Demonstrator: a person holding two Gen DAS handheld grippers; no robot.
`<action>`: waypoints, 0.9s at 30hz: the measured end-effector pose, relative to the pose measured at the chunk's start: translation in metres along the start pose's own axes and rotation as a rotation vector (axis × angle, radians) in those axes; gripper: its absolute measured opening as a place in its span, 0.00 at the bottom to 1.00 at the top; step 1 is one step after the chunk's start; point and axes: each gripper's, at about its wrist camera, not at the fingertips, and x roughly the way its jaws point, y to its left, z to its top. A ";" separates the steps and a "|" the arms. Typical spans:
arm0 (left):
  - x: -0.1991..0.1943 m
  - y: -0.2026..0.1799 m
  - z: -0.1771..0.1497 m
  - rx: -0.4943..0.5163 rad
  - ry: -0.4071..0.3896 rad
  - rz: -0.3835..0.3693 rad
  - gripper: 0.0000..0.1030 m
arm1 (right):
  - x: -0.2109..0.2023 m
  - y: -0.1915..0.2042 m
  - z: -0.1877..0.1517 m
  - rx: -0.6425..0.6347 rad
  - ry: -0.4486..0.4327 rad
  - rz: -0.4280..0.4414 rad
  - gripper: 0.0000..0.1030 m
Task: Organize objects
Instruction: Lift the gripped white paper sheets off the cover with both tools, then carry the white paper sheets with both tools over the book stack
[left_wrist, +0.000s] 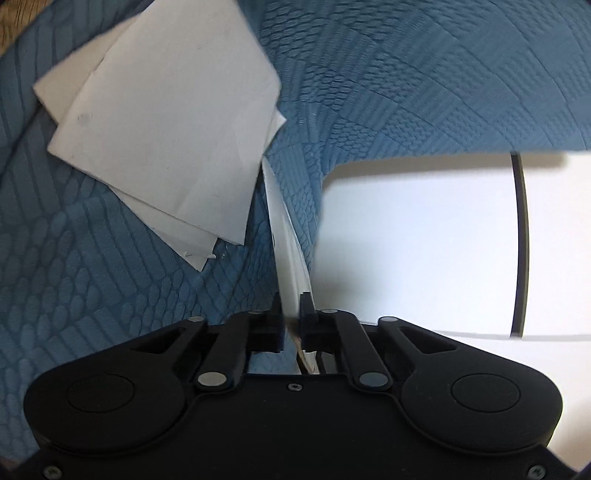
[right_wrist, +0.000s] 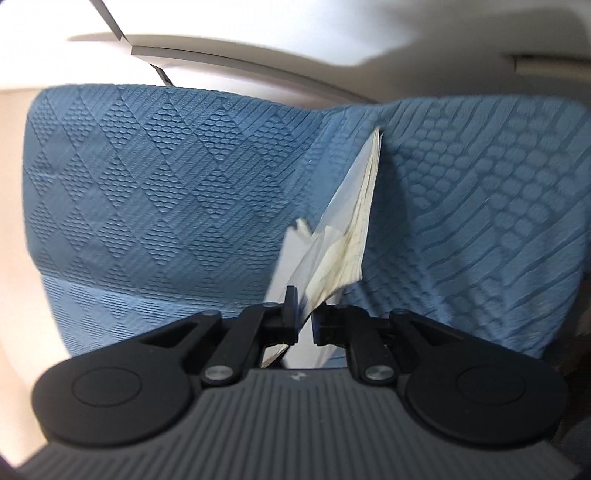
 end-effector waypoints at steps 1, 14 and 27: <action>-0.004 -0.005 -0.003 0.024 -0.004 0.009 0.03 | -0.001 0.001 -0.001 -0.011 -0.007 -0.020 0.14; -0.060 -0.074 -0.030 0.317 -0.082 0.097 0.03 | -0.011 0.039 -0.015 -0.124 -0.055 -0.070 0.13; -0.151 -0.109 -0.039 0.396 -0.154 0.085 0.06 | -0.028 0.121 -0.046 -0.262 -0.016 -0.061 0.12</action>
